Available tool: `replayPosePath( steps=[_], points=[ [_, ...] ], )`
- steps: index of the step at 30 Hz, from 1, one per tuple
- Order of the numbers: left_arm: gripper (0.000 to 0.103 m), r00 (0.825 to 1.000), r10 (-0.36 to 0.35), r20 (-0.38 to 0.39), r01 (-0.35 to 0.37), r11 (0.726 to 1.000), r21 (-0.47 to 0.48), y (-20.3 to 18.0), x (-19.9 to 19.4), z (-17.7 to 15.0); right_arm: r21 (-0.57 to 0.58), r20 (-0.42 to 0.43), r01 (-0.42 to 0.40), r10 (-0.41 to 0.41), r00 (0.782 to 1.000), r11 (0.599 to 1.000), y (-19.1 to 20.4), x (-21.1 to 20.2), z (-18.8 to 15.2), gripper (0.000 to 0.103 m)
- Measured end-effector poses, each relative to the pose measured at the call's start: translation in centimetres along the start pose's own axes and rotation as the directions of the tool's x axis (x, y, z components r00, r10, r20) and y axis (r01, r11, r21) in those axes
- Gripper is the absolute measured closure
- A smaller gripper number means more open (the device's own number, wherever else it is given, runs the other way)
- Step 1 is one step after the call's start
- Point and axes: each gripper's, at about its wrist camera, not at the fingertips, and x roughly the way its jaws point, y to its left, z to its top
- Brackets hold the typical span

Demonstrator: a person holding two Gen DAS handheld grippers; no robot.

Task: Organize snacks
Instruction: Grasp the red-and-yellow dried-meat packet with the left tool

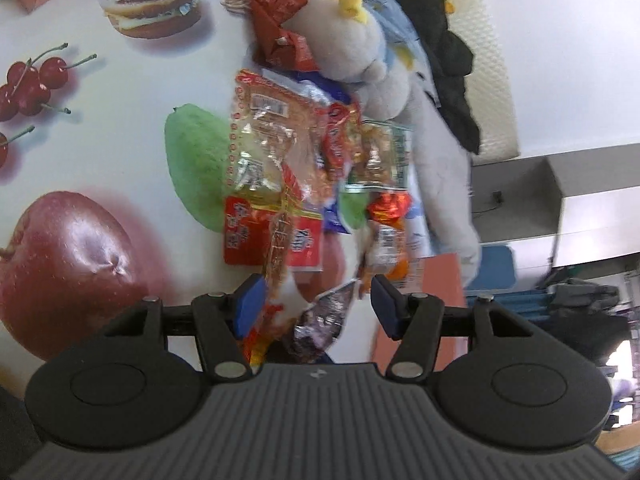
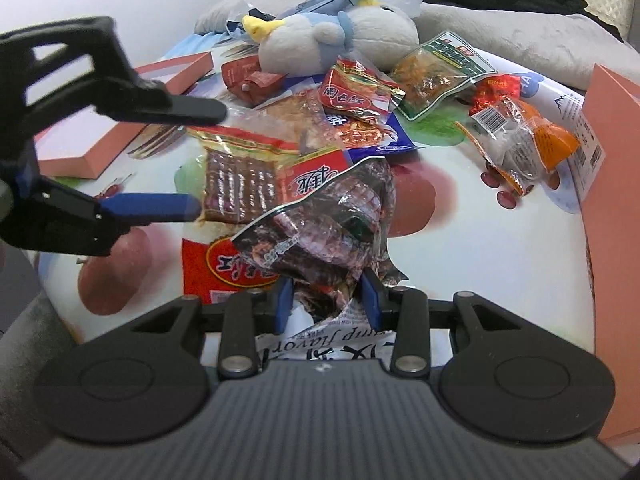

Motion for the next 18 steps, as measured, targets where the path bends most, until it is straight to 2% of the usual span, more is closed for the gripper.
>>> replayPosePath(
  steps=[3,6,10,18],
  points=[
    [0.04,0.999,0.034,0.005,-0.035,0.998,0.044,-0.5,0.7,0.1,-0.001,0.004,0.0,0.0,1.0,1.0,0.1,0.1,-0.1,0.064],
    [0.04,0.995,0.099,0.018,-0.101,0.99,0.099,-1.1,1.4,0.2,0.002,0.006,-0.003,0.003,1.0,1.0,0.0,0.0,-0.2,0.064],
    [0.04,0.986,0.162,0.037,-0.166,0.979,0.122,-0.9,2.2,0.2,-0.003,0.01,-0.002,0.002,1.0,1.0,0.1,0.0,-0.3,0.064],
    [0.041,0.973,0.211,0.095,-0.227,0.949,0.217,-1.1,3.2,0.4,0.001,0.014,-0.009,0.009,1.0,1.0,-0.1,0.0,-0.4,0.064]
  ],
)
